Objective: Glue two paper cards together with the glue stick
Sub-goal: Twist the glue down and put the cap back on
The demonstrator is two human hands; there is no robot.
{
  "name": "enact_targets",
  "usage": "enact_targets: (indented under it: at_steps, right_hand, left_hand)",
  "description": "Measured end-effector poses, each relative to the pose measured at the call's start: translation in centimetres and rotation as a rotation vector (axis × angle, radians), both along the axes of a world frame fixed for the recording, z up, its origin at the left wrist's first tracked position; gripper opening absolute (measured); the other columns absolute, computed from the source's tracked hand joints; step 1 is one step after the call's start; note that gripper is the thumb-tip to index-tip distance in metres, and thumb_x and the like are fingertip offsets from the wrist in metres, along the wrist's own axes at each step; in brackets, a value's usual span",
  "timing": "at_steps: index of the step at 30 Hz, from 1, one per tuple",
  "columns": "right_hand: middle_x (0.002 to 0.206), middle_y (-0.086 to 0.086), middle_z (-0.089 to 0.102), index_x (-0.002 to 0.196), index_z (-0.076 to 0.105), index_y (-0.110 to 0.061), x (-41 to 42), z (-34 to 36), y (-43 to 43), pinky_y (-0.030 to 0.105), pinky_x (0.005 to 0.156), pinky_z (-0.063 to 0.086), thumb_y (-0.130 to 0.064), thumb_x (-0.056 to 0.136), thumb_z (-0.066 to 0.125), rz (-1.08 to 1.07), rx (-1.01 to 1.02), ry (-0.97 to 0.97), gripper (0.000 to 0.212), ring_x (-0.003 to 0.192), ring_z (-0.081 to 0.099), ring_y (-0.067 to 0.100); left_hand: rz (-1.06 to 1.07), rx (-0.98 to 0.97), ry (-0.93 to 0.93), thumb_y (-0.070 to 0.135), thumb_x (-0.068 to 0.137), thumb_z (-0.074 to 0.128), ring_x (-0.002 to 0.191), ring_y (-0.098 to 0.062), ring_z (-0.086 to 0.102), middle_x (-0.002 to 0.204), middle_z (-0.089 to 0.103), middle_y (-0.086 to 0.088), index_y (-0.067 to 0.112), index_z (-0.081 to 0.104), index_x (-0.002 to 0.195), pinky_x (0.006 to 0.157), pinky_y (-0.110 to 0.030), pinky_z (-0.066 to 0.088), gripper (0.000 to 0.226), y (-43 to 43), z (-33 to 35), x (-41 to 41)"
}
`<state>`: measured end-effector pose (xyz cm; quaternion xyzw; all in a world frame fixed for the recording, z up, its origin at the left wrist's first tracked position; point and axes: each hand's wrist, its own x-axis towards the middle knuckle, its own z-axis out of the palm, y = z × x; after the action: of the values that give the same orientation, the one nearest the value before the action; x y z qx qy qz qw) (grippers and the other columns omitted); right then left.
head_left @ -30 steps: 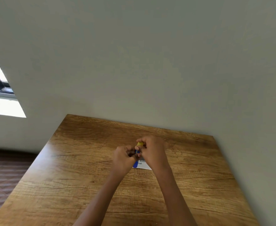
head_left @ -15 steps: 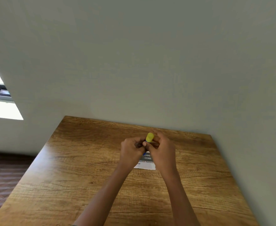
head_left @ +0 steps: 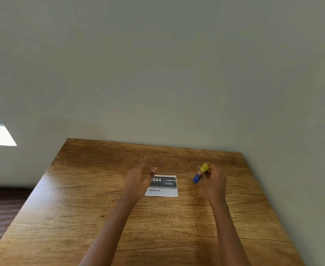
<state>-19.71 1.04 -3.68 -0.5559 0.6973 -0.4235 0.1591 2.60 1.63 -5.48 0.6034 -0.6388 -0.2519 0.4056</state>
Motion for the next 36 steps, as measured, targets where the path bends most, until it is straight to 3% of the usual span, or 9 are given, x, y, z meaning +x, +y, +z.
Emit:
enact_targets:
  at_steps: [3, 6, 8, 10, 15, 21, 23, 25, 36]
  right_hand:
    - [0.075, 0.001, 0.062, 0.078, 0.056, -0.007, -0.1, -0.7, 0.0, 0.027, 0.06, 0.049, -0.002, 0.084, 0.064, 0.01, 0.015, 0.016, 0.011, 0.072, 0.062, 0.02]
    - [0.071, -0.006, 0.056, 0.079, 0.053, -0.012, 0.1, -0.8, 0.0, 0.014, 0.055, 0.039, 0.0, 0.085, 0.062, 0.029, 0.024, 0.061, 0.016, 0.068, 0.057, 0.013]
    - [0.071, -0.008, 0.055, 0.08, 0.052, -0.014, 0.1, -0.8, 0.0, 0.012, 0.055, 0.038, 0.0, 0.085, 0.061, 0.04, 0.03, 0.08, 0.018, 0.067, 0.056, 0.012]
    - [0.073, -0.007, 0.056, 0.081, 0.053, -0.013, 0.0, -0.9, 0.0, 0.012, 0.055, 0.037, -0.001, 0.086, 0.061, 0.056, 0.03, 0.097, 0.016, 0.068, 0.056, 0.012]
    - [0.08, 0.001, 0.063, 0.094, 0.06, -0.007, -0.3, -1.3, -0.1, 0.029, 0.063, 0.048, -0.011, 0.084, 0.066, 0.073, 0.017, 0.085, 0.012, 0.073, 0.059, 0.016]
    - [0.072, -0.007, 0.059, 0.084, 0.057, -0.012, -0.6, -1.4, 0.0, 0.02, 0.057, 0.042, -0.015, 0.082, 0.07, 0.11, 0.054, 0.063, 0.013, 0.069, 0.057, 0.01]
    - [0.076, -0.005, 0.062, 0.088, 0.06, -0.015, -0.8, -1.7, 0.0, 0.018, 0.061, 0.042, -0.012, 0.081, 0.071, 0.136, 0.098, 0.042, 0.014, 0.071, 0.057, 0.01]
    - [0.081, 0.001, 0.065, 0.094, 0.063, -0.011, -0.8, -2.3, 0.0, 0.026, 0.07, 0.048, -0.01, 0.079, 0.072, 0.153, 0.127, 0.044, 0.017, 0.076, 0.06, 0.015]
    - [0.087, 0.001, 0.064, 0.102, 0.061, -0.007, 0.5, -2.3, -0.2, 0.018, 0.068, 0.043, -0.009, 0.082, 0.069, 0.258, 0.163, 0.056, 0.022, 0.079, 0.057, 0.011]
  left_hand:
    - [0.021, -0.003, 0.051, 0.035, 0.089, 0.055, 0.043, 0.003, 0.041, 0.115, 0.064, 0.001, 0.018, 0.046, 0.135, 0.051, -0.004, 0.042, 0.05, 0.1, -0.3, 1.0]
    - [0.04, 0.018, 0.106, 0.04, 0.089, 0.051, 0.055, -0.005, 0.058, 0.085, 0.07, 0.001, 0.018, 0.046, 0.135, 0.056, -0.021, 0.05, 0.051, 0.2, -0.5, 1.4]
    - [0.045, 0.019, 0.134, 0.043, 0.088, 0.05, 0.07, -0.017, 0.061, 0.09, 0.069, 0.002, 0.019, 0.046, 0.135, 0.061, -0.019, 0.048, 0.052, 0.1, -0.9, 1.4]
    - [0.05, 0.016, 0.124, 0.046, 0.087, 0.047, 0.071, -0.01, 0.053, 0.09, 0.065, 0.009, 0.019, 0.045, 0.136, 0.062, -0.011, 0.039, 0.056, 0.0, -1.0, 1.4]
    - [0.041, 0.02, 0.09, 0.031, 0.094, 0.049, 0.071, 0.01, 0.048, 0.122, 0.062, -0.01, 0.016, 0.045, 0.135, 0.054, 0.001, 0.038, 0.045, 0.2, -0.8, 0.8]
    - [-0.029, 0.045, 0.039, 0.028, 0.09, 0.057, 0.105, -0.015, 0.062, 0.121, 0.06, 0.0, 0.014, 0.046, 0.133, 0.073, 0.002, 0.041, 0.047, 0.2, -1.6, 1.1]
    - [-0.086, 0.089, -0.074, 0.031, 0.085, 0.064, 0.137, -0.021, 0.034, 0.139, 0.049, -0.005, 0.017, 0.046, 0.134, 0.103, -0.015, 0.031, 0.054, -0.1, -2.5, 1.3]
    - [-0.126, 0.112, -0.175, 0.036, 0.081, 0.067, 0.144, -0.018, 0.01, 0.148, 0.038, -0.004, 0.02, 0.047, 0.133, 0.113, -0.033, 0.017, 0.058, -0.2, -3.1, 1.4]
    - [-0.176, 0.156, -0.361, 0.045, 0.084, 0.06, 0.146, -0.019, -0.003, 0.155, 0.023, -0.003, 0.027, 0.044, 0.136, 0.117, -0.041, 0.01, 0.057, -1.7, -3.6, 0.2]
